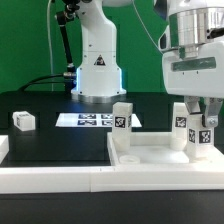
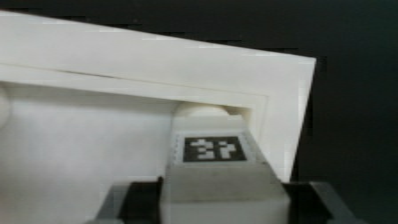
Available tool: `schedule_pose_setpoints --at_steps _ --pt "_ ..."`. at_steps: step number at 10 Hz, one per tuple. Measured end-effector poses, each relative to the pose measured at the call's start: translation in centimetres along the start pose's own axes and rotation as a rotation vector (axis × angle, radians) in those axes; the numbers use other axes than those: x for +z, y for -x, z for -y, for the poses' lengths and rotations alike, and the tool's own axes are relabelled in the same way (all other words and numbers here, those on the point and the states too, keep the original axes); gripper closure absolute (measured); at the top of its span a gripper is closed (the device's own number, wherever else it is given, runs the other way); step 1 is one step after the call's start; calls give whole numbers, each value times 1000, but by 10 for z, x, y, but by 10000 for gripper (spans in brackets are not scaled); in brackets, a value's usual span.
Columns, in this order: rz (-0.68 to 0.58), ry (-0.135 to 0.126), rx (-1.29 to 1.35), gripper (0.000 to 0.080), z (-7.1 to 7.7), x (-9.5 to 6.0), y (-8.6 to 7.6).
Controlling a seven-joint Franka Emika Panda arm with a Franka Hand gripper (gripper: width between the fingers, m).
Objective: Assemble square table
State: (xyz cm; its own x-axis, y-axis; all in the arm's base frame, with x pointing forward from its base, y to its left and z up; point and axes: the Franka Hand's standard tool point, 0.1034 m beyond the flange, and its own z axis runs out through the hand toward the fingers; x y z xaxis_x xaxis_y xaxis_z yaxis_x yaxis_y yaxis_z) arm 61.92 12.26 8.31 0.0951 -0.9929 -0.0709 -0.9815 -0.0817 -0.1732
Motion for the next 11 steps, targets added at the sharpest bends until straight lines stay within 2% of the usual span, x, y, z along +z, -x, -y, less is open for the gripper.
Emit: schedule_pose_setpoints --at_steps 3,4,5,6,7,11 --pt "0 -1 54 509 0 0 0" --pt "0 -1 12 445 0 0 0" --pt "-1 -1 -49 445 0 0 0" --pt "-4 -2 -144 280 0 1 0" --pt "-3 -2 -244 178 0 1 2" --pt "-8 2 -584 151 -1 2 9"
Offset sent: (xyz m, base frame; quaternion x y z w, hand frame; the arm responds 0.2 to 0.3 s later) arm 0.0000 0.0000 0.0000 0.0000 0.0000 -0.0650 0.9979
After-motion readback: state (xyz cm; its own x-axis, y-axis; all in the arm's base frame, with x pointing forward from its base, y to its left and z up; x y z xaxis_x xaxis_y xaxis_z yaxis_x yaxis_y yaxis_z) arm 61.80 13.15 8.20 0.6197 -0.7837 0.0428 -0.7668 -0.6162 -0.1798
